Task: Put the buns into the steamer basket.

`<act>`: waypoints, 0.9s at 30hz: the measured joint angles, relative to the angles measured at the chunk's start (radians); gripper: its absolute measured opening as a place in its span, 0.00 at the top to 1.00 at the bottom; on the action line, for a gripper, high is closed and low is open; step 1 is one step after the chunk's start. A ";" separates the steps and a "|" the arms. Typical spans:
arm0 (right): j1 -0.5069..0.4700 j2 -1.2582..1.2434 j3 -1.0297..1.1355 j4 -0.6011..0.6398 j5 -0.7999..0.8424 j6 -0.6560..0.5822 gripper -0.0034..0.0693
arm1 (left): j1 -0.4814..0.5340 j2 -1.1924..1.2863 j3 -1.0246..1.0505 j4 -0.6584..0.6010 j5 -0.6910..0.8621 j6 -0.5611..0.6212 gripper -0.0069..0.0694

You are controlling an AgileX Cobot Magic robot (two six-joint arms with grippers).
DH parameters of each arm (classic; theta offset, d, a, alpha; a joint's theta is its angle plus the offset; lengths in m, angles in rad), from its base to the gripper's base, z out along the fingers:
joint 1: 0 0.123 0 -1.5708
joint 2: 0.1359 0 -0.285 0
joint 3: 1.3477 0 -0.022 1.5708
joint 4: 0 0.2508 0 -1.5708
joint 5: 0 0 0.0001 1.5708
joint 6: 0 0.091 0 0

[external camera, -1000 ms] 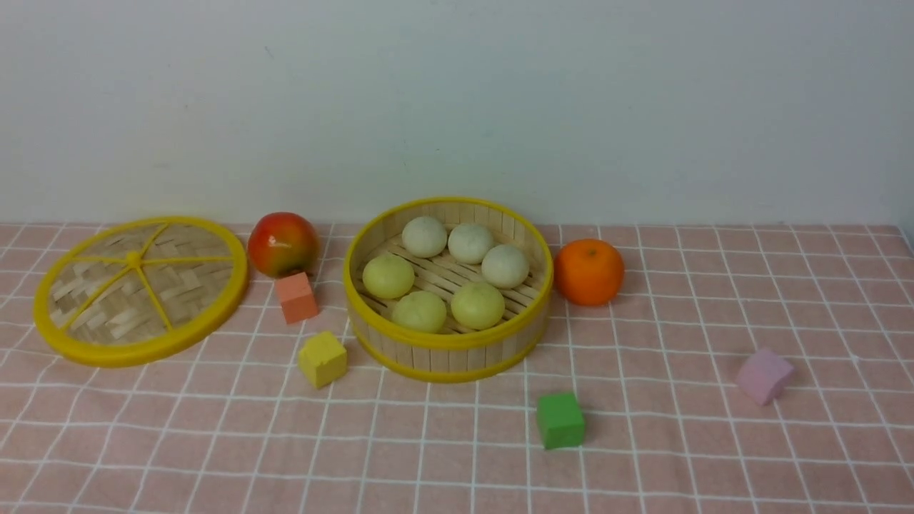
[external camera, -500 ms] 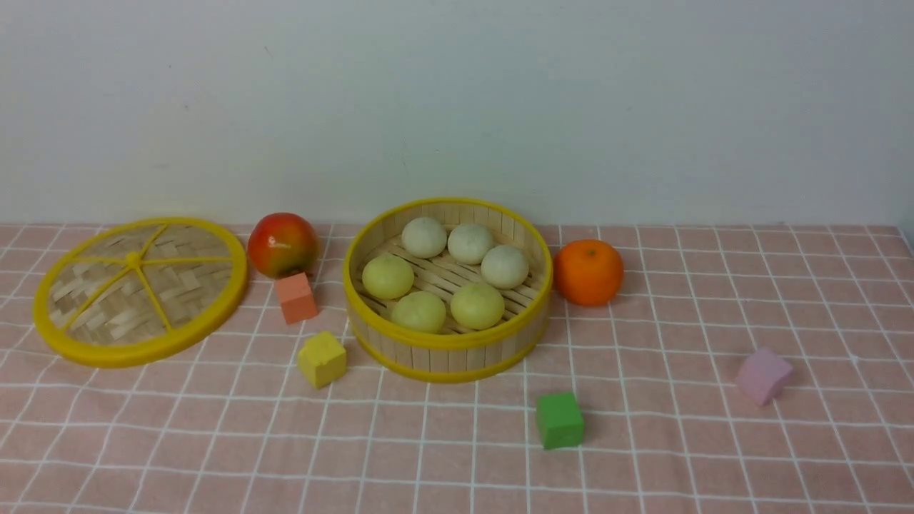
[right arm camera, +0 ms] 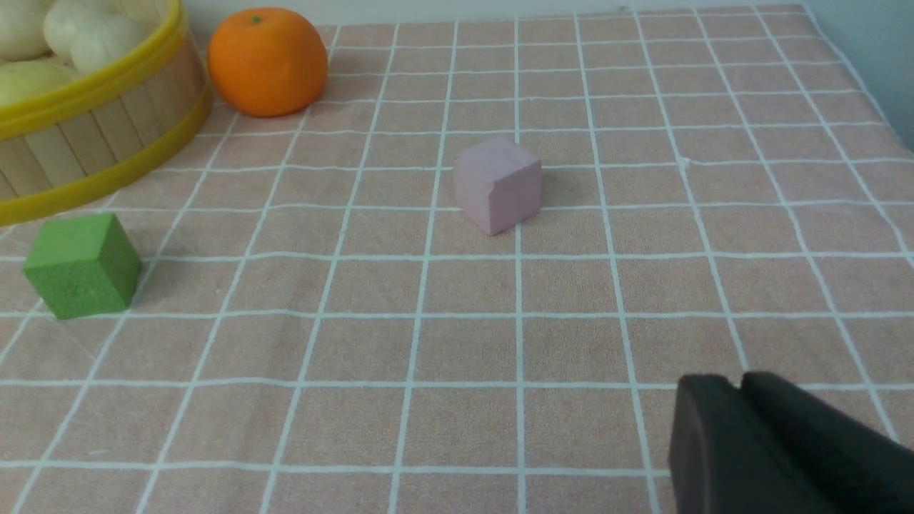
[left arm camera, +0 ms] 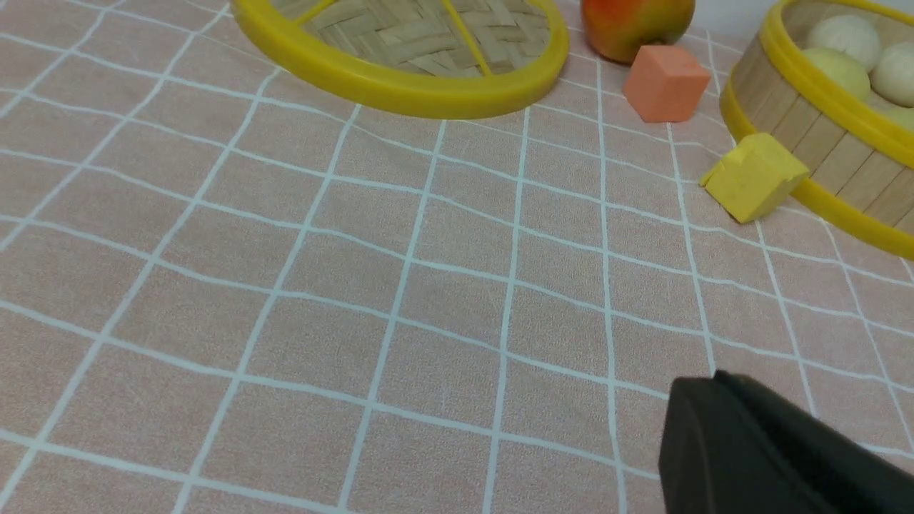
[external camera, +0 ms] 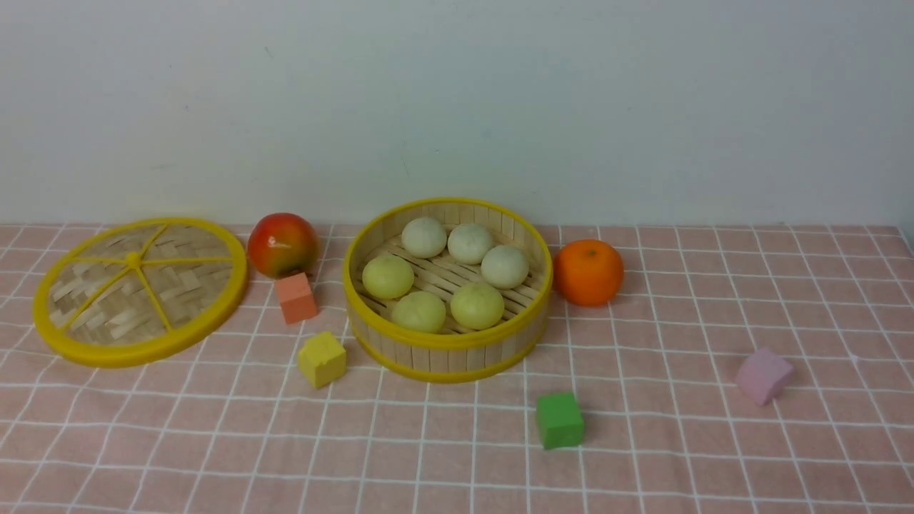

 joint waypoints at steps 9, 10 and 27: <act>0.000 0.000 0.000 0.000 -0.001 0.000 0.84 | 0.000 0.000 0.000 0.000 0.000 0.000 0.93; 0.000 0.000 0.000 0.000 -0.001 0.000 0.84 | 0.000 0.000 0.000 0.000 0.000 0.000 0.92; 0.000 0.000 0.000 0.000 -0.001 0.000 0.82 | 0.000 0.000 0.000 0.000 0.000 0.000 0.90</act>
